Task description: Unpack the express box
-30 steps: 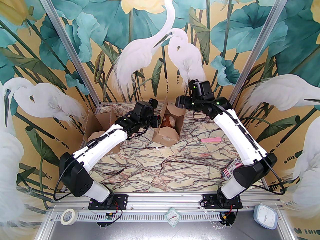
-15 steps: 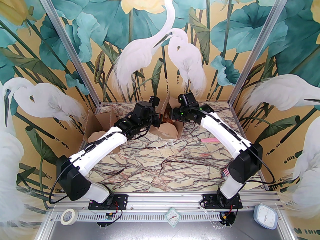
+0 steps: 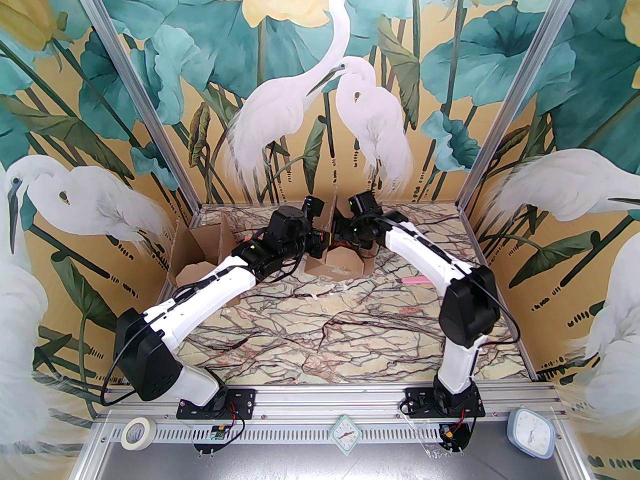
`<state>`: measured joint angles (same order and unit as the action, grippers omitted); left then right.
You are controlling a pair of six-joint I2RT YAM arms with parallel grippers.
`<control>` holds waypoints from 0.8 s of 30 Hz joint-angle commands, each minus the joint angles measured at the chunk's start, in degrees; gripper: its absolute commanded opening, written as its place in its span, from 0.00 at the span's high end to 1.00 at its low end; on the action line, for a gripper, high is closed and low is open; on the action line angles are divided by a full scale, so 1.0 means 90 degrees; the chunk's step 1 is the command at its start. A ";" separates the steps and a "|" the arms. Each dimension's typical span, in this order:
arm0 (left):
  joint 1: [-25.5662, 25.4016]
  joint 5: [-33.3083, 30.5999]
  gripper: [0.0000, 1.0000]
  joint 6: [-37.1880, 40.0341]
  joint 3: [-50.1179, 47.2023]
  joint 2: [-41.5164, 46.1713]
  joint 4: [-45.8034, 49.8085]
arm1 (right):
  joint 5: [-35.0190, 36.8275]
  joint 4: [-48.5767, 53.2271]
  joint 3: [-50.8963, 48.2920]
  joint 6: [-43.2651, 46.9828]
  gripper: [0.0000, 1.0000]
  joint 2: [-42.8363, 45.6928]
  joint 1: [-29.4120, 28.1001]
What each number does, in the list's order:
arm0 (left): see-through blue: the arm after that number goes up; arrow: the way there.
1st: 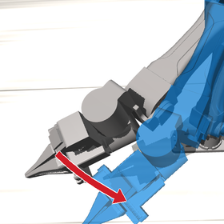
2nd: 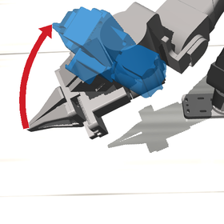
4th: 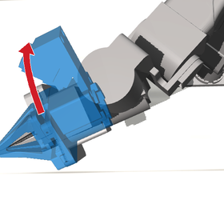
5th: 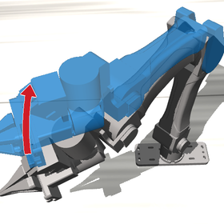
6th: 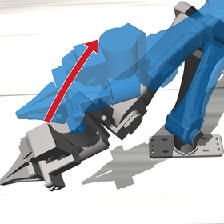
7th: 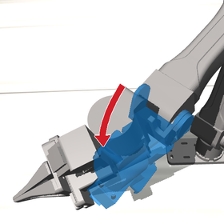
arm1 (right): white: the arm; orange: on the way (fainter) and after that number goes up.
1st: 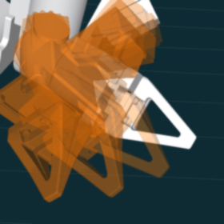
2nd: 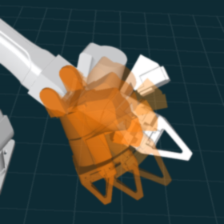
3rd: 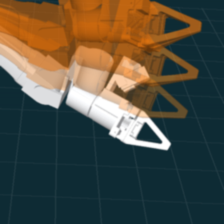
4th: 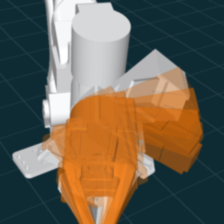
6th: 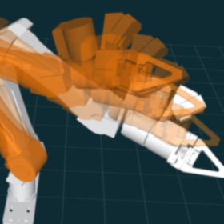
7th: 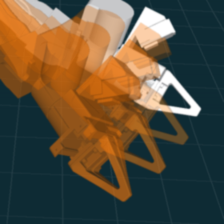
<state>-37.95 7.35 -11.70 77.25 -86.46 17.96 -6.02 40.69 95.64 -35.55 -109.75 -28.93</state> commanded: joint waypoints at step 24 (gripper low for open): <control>0.0618 -0.0219 1.00 -0.0189 -0.1230 0.0758 -0.0300 | -0.1137 -0.1796 -0.1153 0.0412 1.00 0.1181 0.0074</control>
<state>-33.67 8.27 -12.45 66.35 -81.17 11.49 -18.37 24.88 85.89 -34.46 -106.56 -28.27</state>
